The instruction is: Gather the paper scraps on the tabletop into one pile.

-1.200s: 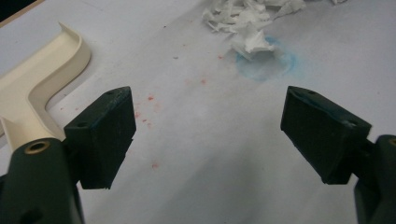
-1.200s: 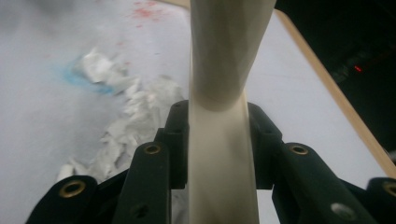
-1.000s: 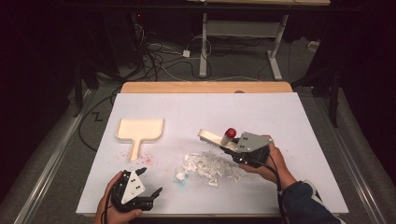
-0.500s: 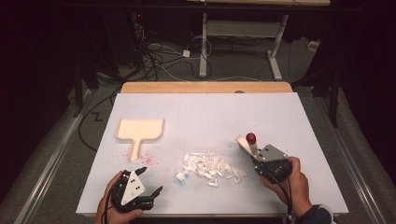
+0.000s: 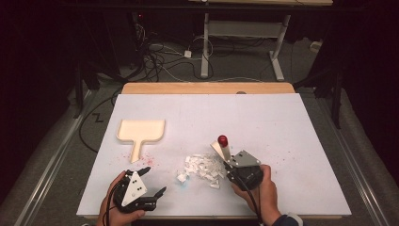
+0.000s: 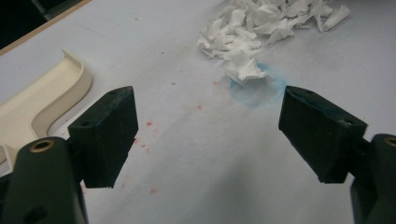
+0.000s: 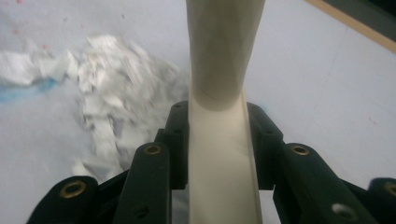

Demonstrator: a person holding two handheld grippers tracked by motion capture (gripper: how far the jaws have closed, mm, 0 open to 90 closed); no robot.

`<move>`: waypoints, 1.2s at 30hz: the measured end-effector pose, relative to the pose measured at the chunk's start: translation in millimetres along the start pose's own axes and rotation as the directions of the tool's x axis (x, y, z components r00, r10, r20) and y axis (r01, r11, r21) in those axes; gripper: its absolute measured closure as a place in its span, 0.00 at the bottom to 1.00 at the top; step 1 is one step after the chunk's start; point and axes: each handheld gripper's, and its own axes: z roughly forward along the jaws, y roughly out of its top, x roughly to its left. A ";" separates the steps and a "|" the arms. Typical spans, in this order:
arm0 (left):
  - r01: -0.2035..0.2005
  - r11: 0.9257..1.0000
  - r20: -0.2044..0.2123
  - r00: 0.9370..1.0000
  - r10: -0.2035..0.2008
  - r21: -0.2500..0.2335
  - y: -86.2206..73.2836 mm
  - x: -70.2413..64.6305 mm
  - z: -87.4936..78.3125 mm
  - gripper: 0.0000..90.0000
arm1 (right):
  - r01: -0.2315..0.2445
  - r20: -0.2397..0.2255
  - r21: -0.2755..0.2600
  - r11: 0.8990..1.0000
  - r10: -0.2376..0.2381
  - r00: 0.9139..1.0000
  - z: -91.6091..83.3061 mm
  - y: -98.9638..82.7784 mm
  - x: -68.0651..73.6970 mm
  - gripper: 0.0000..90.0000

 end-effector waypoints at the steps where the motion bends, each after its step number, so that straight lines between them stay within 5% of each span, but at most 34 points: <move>1: 0.001 1.000 0.001 1.000 -0.001 0.000 0.1 0.1 0.3 0.21 | -0.004 -0.013 -0.010 1.000 0.004 1.000 1.9 2.9 2.4 0.75; 9: -0.009 1.000 -0.003 1.000 0.009 0.013 0.3 -2.0 1.3 0.21 | -0.045 -0.031 -0.098 0.994 0.042 0.999 1.3 17.0 2.2 0.76; 15: -0.016 1.000 -0.006 1.000 0.016 0.022 -0.5 -1.7 1.6 0.21 | -0.093 -0.058 -0.155 0.983 0.085 0.995 -17.0 14.2 -19.1 0.76; 25: -0.024 0.999 -0.008 1.000 0.024 0.022 -0.1 -2.1 -0.1 0.21 | -0.052 -0.133 -0.181 0.982 0.028 0.991 -54.4 4.3 -44.2 0.76; 27: -0.032 0.999 -0.017 0.999 0.032 0.024 0.2 -1.5 -1.7 0.21 | -0.063 -0.186 -0.193 0.979 0.026 0.982 -57.3 3.8 -42.1 0.76; 32: 0.033 0.999 -0.080 0.996 -0.037 -0.040 -0.9 9.2 -14.0 0.20 | -0.085 -0.348 -0.207 0.975 0.007 0.937 -55.3 12.7 -10.9 0.76; 36: 0.081 0.993 -0.133 0.987 -0.091 -0.081 -2.1 16.6 -21.7 0.19 | -0.080 -0.458 -0.175 0.981 -0.009 0.889 -38.7 18.2 21.7 0.76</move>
